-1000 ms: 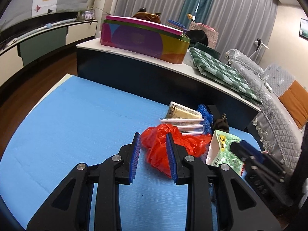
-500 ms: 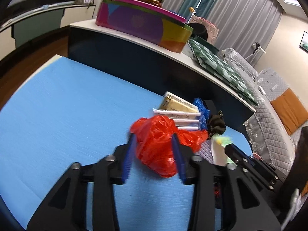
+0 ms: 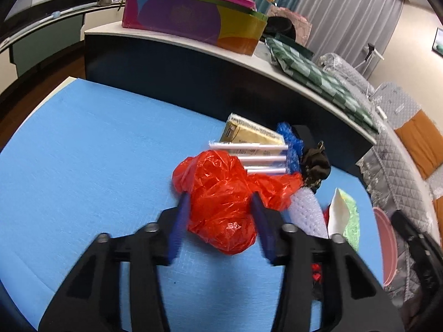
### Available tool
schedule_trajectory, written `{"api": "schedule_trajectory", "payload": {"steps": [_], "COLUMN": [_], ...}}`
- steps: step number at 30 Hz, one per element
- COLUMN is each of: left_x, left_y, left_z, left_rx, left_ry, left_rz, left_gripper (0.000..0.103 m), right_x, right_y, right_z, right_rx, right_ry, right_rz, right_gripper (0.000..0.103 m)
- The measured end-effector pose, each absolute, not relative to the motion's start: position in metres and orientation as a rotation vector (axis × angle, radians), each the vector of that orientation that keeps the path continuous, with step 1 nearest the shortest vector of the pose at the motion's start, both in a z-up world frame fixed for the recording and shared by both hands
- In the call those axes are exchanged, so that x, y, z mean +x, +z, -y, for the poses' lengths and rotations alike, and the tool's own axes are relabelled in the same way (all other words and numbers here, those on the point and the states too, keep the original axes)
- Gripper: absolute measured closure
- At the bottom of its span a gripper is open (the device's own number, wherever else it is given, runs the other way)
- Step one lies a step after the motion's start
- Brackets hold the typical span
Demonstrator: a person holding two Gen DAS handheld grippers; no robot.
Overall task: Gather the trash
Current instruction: 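Grasp and lift the green snack packet with the right tool while the left tool grasps the red bag, then carry the green packet in the right tool and red bag in the left tool over the bucket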
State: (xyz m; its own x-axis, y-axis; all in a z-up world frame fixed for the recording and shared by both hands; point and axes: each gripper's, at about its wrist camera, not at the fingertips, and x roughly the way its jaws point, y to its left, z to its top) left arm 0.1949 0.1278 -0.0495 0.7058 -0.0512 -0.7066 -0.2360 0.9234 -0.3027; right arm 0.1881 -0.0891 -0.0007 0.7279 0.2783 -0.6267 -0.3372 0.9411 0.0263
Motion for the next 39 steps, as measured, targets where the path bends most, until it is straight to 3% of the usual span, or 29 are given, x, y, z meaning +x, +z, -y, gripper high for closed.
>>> {"api": "schedule_trajectory", "payload": {"steps": [3,8,10,12,18,24,28,39], "left_x": [0.191,0.176,0.171,0.167,0.156,0.154,0.152,0.140], "left_y": [-0.044,-0.025,-0.020,-0.018,-0.009,-0.003,0.001,0.014], "left_z": [-0.125,-0.119,-0.122,-0.128,-0.144,-0.146,-0.145,-0.133], "left_rx": [-0.372,-0.309,-0.298,-0.304,-0.328,-0.341,-0.345,-0.344], "left_ry": [0.112,0.145,0.163,0.173,0.181,0.166,0.153,0.112], "left_rz": [-0.786,-0.747,-0.742,-0.740,-0.718,-0.701,-0.693,-0.665], "left_gripper": [0.069,0.070,0.070,0.070,0.070,0.070,0.070,0.070], "right_x": [0.185,0.196,0.200,0.207,0.228,0.237,0.234,0.186], "right_y": [0.001,-0.004,-0.009,-0.014,-0.031,-0.042,-0.041,0.017], "right_z": [0.097,0.093,0.088,0.080,0.055,0.043,0.042,0.079], "right_rx": [-0.077,-0.057,-0.059,-0.057,-0.128,-0.183,-0.204,-0.184], "right_ry": [0.349,0.352,0.344,0.333,0.273,0.223,0.200,0.209], "right_rz": [-0.687,-0.733,-0.749,-0.761,-0.816,-0.874,-0.890,-0.749], "right_gripper": [0.102,0.097,0.084,0.079,0.077,0.079,0.099,0.102]}}
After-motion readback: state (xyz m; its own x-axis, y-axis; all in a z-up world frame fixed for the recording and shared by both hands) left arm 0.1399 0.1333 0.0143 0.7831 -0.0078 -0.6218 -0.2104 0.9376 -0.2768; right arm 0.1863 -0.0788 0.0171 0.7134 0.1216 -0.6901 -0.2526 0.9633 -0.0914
